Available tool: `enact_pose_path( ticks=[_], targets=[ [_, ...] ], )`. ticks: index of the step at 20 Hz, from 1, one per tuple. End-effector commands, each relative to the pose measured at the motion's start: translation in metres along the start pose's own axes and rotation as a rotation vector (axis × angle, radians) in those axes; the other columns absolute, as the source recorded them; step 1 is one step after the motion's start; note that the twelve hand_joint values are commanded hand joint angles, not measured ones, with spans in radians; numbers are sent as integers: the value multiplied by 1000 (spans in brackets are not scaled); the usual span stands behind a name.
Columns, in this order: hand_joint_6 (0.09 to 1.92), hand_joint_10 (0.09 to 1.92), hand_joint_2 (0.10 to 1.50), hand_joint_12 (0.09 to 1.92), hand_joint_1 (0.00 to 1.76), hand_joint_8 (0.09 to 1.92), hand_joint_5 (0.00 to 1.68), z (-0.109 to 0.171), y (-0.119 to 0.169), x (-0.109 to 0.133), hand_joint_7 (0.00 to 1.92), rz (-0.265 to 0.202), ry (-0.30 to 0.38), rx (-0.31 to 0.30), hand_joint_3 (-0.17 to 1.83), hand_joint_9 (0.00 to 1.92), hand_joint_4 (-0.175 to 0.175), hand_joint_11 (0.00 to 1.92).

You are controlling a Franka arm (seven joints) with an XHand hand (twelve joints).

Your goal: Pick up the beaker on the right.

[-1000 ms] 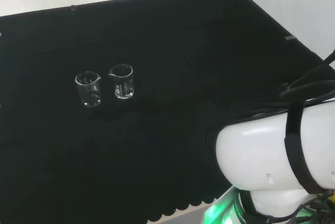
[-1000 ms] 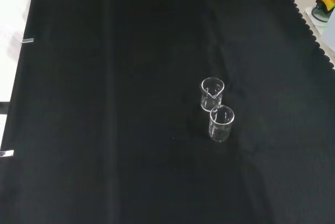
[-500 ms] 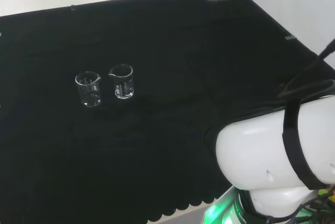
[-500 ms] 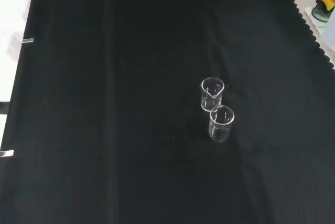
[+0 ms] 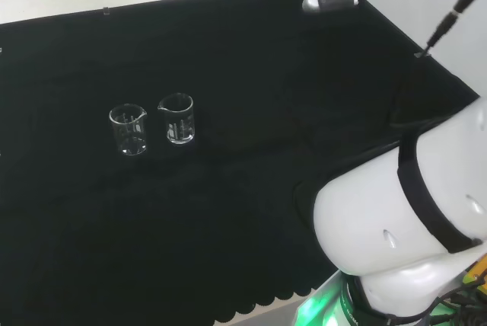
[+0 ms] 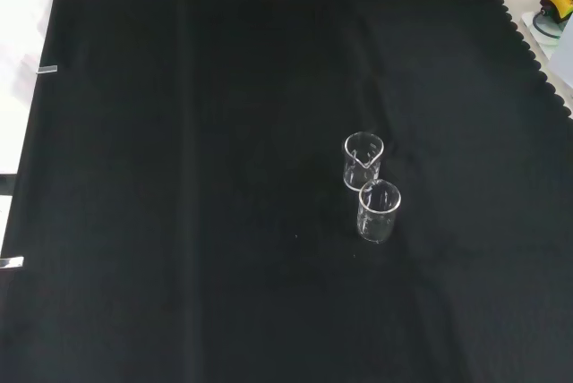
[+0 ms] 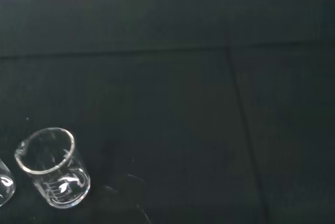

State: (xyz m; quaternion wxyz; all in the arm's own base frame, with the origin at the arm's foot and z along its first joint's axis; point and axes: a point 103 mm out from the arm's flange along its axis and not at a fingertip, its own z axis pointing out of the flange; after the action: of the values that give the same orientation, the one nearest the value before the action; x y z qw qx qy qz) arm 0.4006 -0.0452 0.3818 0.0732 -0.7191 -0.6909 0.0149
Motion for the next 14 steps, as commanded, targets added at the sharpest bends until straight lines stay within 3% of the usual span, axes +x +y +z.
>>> enact_pose_path(
  ticks=[1, 7, 14],
  targets=[
    [87, 684, 962, 823, 284, 510, 129, 30, 49, -26, 17, -45, 71, -18, 813, 42, -39, 0],
    [87, 724, 679, 1041, 624, 591, 152, 62, 71, -25, 62, -84, 107, -5, 950, 125, -43, 0],
    [87, 743, 551, 1180, 746, 647, 188, 101, 95, -24, 118, -99, 168, 41, 1055, 201, -52, 0]
  ],
)
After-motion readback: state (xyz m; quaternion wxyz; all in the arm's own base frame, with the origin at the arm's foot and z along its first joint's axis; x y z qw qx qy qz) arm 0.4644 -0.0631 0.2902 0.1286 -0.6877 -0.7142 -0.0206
